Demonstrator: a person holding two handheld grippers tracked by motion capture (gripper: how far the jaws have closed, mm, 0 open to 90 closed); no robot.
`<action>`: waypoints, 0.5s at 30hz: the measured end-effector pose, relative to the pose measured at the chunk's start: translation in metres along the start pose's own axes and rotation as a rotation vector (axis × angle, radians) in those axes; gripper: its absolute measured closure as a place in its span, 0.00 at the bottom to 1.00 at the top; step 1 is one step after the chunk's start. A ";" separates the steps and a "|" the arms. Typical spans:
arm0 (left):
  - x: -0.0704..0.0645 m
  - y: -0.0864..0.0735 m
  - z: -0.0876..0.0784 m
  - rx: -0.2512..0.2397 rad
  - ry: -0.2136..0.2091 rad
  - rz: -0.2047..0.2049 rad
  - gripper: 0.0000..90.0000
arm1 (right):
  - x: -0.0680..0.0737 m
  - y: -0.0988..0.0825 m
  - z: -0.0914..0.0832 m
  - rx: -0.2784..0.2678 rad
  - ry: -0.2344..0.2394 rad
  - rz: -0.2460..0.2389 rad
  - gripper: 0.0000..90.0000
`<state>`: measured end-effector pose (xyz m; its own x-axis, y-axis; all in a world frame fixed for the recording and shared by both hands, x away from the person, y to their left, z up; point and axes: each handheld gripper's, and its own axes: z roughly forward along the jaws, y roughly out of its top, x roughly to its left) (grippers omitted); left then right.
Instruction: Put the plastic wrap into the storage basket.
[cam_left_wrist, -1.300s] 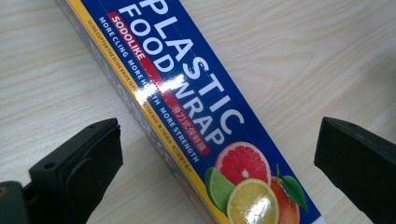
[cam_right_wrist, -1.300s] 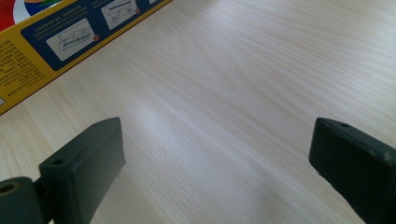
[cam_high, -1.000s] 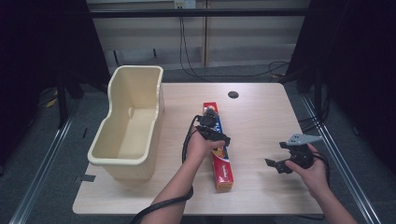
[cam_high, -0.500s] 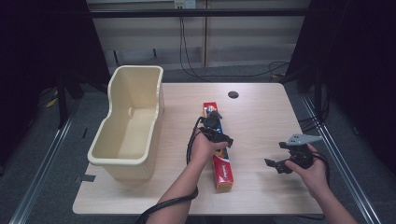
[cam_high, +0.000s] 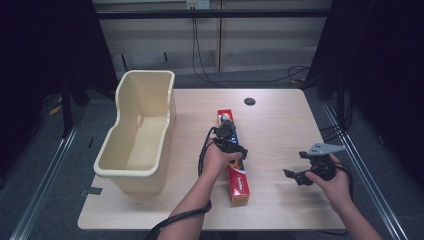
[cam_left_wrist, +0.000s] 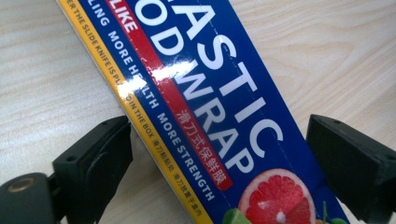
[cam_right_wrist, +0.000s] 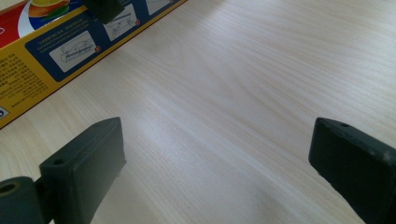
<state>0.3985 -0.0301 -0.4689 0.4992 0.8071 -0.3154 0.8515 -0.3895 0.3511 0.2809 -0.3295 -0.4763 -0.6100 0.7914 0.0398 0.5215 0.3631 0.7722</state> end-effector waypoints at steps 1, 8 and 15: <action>0.000 0.000 -0.001 0.004 -0.001 -0.003 0.10 | 0.000 0.000 0.000 -0.003 0.001 -0.003 0.04; 0.005 -0.002 -0.008 0.031 0.012 -0.007 0.17 | 0.000 0.000 0.000 -0.002 0.005 0.000 0.04; 0.010 -0.004 -0.017 0.057 0.046 0.012 0.24 | 0.001 0.001 0.000 -0.012 0.011 0.006 0.04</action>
<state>0.3979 -0.0127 -0.4581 0.5030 0.8210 -0.2701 0.8538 -0.4233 0.3032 0.2814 -0.3285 -0.4756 -0.6134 0.7881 0.0518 0.5182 0.3521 0.7794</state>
